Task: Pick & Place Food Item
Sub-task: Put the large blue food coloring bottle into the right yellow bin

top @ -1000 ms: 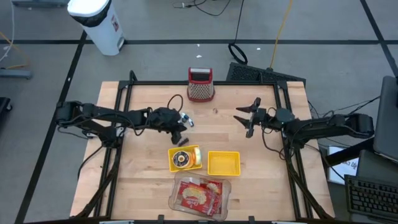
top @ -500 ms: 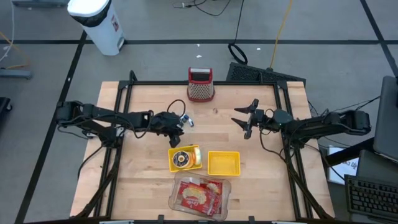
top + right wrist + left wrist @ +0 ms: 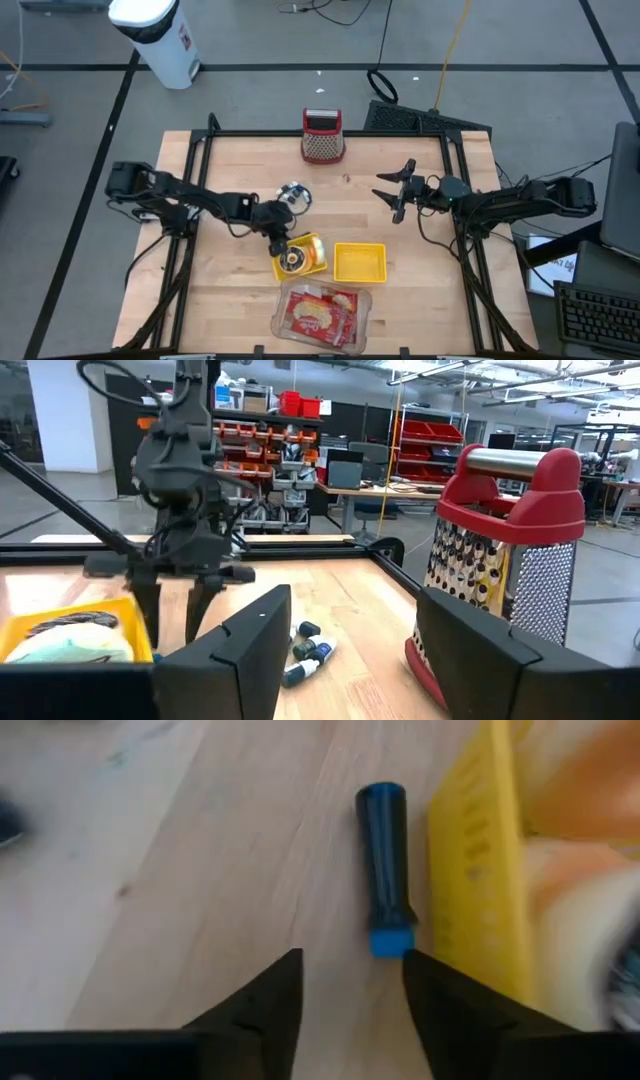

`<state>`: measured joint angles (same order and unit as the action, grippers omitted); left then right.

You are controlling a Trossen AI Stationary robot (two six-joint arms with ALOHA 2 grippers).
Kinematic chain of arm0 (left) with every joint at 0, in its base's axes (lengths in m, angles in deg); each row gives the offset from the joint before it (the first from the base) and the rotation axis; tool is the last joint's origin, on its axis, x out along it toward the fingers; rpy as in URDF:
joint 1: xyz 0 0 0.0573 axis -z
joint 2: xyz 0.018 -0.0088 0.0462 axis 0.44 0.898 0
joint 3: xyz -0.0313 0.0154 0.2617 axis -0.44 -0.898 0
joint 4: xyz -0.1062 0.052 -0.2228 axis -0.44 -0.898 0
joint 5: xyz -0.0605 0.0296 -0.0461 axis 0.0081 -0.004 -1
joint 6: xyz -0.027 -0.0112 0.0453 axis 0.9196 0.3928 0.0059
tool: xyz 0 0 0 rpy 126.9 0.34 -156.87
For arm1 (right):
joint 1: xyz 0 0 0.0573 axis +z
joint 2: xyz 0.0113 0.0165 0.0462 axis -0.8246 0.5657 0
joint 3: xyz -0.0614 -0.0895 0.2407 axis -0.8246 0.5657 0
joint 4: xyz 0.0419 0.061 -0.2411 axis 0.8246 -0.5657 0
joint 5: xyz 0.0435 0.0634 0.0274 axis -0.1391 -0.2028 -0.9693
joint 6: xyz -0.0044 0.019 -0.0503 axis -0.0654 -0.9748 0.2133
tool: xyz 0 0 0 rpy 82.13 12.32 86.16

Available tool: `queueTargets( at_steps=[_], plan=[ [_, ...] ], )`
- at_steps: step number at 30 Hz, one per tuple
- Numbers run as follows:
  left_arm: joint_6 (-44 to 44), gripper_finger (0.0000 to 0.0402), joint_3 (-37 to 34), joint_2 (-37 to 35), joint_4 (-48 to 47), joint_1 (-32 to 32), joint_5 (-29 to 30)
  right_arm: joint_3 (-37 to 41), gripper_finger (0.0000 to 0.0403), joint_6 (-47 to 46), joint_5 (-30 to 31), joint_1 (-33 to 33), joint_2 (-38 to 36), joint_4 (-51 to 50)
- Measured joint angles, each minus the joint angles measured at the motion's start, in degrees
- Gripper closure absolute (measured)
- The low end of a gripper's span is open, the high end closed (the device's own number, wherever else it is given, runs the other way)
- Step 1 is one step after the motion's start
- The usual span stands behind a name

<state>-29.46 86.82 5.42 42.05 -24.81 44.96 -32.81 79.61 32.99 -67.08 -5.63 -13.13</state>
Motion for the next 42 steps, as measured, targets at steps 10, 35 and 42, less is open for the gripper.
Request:
queueTargets(
  at_steps=[10, 35, 42],
  plan=[
    [-2.2, 0.0177, 0.1, 6.3, 7.0, 0.4, -0.6, 0.0, 0.0198, 0.5, -0.1, 0.0, 0.0, 0.4],
    [-4.9, 0.0297, 0.0, 6.6, 9.8, -1.9, 6.7, 0.0, 0.0202, 0.6, -0.2, 0.0, 0.0, 0.4],
    [-8.1, 0.0388, 0.9, 4.3, 7.2, -3.9, 6.3, -1.9, 0.0202, 0.4, -0.2, 0.0, 0.1, -2.8]
  ],
)
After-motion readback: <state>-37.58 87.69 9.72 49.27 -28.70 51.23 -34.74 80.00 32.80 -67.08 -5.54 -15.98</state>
